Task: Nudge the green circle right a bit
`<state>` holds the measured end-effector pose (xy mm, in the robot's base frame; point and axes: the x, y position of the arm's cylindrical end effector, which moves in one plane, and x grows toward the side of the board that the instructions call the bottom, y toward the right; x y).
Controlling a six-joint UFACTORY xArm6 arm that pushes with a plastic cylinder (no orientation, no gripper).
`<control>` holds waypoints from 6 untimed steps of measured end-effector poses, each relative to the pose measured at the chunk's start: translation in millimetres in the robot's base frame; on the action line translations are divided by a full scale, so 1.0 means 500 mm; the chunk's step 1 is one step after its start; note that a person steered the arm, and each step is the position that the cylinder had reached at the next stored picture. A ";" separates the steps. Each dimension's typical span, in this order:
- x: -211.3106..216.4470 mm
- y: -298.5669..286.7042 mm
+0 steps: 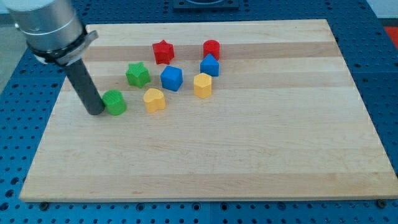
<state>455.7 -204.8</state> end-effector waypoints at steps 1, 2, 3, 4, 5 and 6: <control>-0.045 0.033; -0.056 0.051; -0.031 0.059; 0.002 0.053; 0.000 0.057; -0.011 0.079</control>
